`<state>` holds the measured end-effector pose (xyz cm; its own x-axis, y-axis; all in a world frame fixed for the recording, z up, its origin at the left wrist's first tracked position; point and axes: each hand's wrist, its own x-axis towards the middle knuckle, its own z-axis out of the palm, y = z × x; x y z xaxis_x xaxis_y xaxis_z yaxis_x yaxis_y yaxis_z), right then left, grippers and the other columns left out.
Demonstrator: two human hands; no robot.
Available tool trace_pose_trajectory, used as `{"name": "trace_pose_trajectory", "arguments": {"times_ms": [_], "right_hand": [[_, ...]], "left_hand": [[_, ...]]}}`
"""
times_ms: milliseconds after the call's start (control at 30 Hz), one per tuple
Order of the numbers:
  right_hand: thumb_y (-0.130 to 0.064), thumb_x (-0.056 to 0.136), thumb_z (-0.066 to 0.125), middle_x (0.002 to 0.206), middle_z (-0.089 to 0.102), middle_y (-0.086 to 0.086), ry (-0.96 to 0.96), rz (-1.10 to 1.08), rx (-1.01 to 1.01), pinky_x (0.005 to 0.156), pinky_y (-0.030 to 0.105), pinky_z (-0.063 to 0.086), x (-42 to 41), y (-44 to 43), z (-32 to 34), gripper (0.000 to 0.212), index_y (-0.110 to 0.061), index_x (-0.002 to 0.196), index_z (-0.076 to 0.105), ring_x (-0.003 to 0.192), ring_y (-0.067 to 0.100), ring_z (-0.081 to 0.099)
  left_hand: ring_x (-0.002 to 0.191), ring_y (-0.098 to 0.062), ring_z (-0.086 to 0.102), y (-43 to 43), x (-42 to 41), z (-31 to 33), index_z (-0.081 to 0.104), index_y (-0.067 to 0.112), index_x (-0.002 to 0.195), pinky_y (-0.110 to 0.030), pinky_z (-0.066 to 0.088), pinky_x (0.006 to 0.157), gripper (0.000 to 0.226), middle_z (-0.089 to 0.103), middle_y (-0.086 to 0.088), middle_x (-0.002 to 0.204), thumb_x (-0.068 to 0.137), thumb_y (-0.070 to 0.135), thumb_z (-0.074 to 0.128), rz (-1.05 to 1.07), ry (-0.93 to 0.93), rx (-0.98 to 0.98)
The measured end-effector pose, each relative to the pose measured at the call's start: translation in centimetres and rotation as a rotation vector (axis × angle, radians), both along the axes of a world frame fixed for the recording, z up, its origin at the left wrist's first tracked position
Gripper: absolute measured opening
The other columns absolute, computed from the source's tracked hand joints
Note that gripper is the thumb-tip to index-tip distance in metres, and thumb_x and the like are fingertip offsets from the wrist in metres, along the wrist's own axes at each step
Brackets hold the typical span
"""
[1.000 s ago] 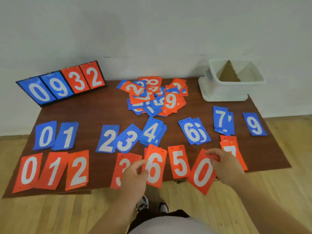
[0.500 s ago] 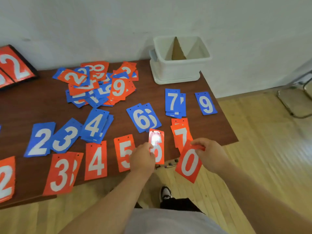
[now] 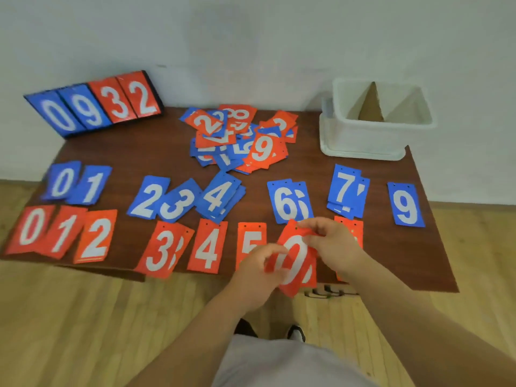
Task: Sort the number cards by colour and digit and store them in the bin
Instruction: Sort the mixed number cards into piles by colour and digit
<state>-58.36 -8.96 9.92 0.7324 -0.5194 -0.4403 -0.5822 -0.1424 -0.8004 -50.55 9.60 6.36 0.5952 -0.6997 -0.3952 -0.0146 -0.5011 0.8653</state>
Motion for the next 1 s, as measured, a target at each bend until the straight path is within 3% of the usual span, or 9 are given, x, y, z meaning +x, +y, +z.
{"name": "trace_pose_trajectory", "arguments": {"times_ms": [33,100,200,267,333,433,600,700,1000], "right_hand": [[-0.001,0.093,0.061,0.099,0.075,-0.003,-0.021,0.033,0.011,0.080,0.044,0.062,1.6,1.0,0.3,0.032,-0.029,0.101,0.073,0.083,0.029,0.072],[-0.001,0.091,0.063,0.097,0.075,-0.004,-0.061,0.122,-0.027,0.074,0.042,0.059,5.1,3.1,0.6,0.032,-0.031,0.098,0.073,0.075,0.027,0.069],[-0.008,0.092,0.064,0.094,0.072,-0.012,-0.072,0.270,-0.107,0.055,0.017,0.050,10.8,6.8,0.5,0.026,-0.031,0.101,0.072,0.063,0.003,0.064],[-0.016,0.094,0.064,0.097,0.069,-0.010,-0.051,0.373,-0.137,0.054,0.007,0.041,15.2,10.1,-0.3,0.022,-0.028,0.111,0.070,0.056,-0.004,0.058],[-0.022,0.095,0.064,0.106,0.064,-0.009,-0.008,0.466,-0.186,0.063,0.008,0.039,18.0,12.6,-0.8,0.027,-0.030,0.120,0.066,0.067,-0.006,0.057],[-0.027,0.093,0.065,0.130,0.058,-0.007,0.007,0.531,-0.264,0.084,0.017,0.040,23.9,18.0,-2.6,0.036,-0.028,0.129,0.063,0.102,0.006,0.060],[-0.024,0.090,0.068,0.135,0.058,-0.003,0.037,0.600,-0.356,0.100,0.020,0.036,31.5,25.5,-4.2,0.038,-0.023,0.128,0.063,0.126,0.014,0.052],[-0.024,0.091,0.068,0.132,0.058,-0.002,0.063,0.591,-0.381,0.102,0.030,0.042,34.4,27.9,-4.8,0.035,-0.021,0.126,0.063,0.124,0.019,0.055],[-0.029,0.088,0.069,0.129,0.056,-0.006,0.221,0.480,-0.411,0.097,0.033,0.047,36.2,28.7,-6.5,0.038,-0.027,0.126,0.060,0.120,0.017,0.053]], "left_hand": [[0.109,-0.002,0.058,1.3,0.8,0.4,0.067,0.044,0.103,-0.008,0.046,0.082,0.029,0.063,0.020,0.118,0.091,0.018,0.072,0.050,-0.020,-0.001],[0.103,-0.003,0.063,3.9,3.1,1.0,0.069,0.039,0.096,-0.005,0.046,0.078,0.031,0.068,0.020,0.107,0.093,0.009,0.067,0.179,-0.084,0.020],[0.097,-0.002,0.062,8.8,7.5,1.4,0.068,0.039,0.094,-0.005,0.046,0.073,0.030,0.066,0.021,0.102,0.095,0.010,0.064,0.351,-0.120,0.059],[0.094,-0.004,0.061,13.6,11.0,0.9,0.066,0.041,0.094,-0.010,0.045,0.073,0.029,0.067,0.017,0.102,0.095,0.012,0.064,0.474,-0.156,0.085],[0.090,-0.005,0.061,17.6,13.6,0.6,0.066,0.039,0.093,-0.010,0.042,0.071,0.028,0.068,0.014,0.099,0.095,0.011,0.064,0.608,-0.207,0.104],[0.089,-0.007,0.062,25.8,19.5,0.1,0.067,0.030,0.093,-0.008,0.042,0.067,0.024,0.068,0.009,0.099,0.095,0.007,0.063,0.802,-0.206,0.118],[0.093,-0.019,0.062,36.8,29.7,-0.9,0.067,0.027,0.092,-0.026,0.040,0.076,0.019,0.067,0.004,0.098,0.094,0.009,0.064,0.935,-0.241,0.247],[0.093,-0.021,0.062,40.7,35.3,-1.9,0.067,0.022,0.095,-0.027,0.040,0.077,0.018,0.067,0.001,0.097,0.094,0.005,0.061,0.940,-0.237,0.292],[0.100,-0.026,0.062,44.4,42.4,-7.6,0.068,0.022,0.108,-0.034,0.049,0.082,0.021,0.064,-0.003,0.110,0.091,0.012,0.061,0.756,-0.248,0.513]]}}
